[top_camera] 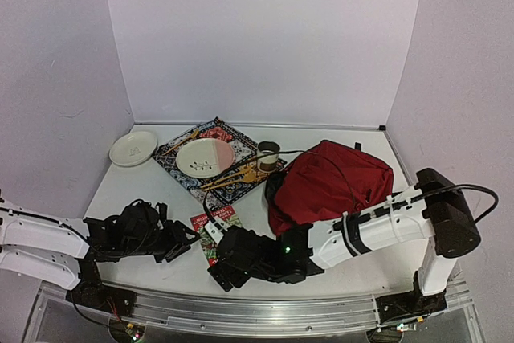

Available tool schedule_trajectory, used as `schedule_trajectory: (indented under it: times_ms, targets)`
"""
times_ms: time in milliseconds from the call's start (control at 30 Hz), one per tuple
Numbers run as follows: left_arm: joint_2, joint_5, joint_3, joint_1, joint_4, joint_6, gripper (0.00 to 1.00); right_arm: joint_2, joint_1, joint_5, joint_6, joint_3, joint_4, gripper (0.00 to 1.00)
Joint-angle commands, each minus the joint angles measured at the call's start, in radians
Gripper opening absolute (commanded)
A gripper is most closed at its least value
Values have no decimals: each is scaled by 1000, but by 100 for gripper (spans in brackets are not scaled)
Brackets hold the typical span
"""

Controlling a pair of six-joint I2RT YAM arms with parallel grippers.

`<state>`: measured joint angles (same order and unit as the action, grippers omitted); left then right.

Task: Pack the student bag
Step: Move the book to the center of the board, then pick up the book from the center of the board.

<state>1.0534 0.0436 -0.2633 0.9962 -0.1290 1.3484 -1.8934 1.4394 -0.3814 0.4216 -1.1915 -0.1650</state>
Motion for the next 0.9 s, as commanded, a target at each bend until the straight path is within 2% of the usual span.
schedule_trajectory:
  times_ms: [0, 333, 567, 667, 867]
  targets:
    - [29, 48, -1, -4, -18, 14, 50, -70, 6, -25, -72, -83, 61, 94]
    - [77, -15, 9, -88, -16, -41, 51, -193, 11, -6, -74, -162, 105, 93]
    - [107, -37, -6, -91, -15, -56, 53, -260, 18, -83, -58, -222, 206, 91]
    - [115, -40, -13, -91, -15, -61, 53, -259, 18, -122, -39, -211, 235, 84]
    - [127, -73, -32, -91, -15, -69, 54, -227, 18, -136, -20, -190, 239, 52]
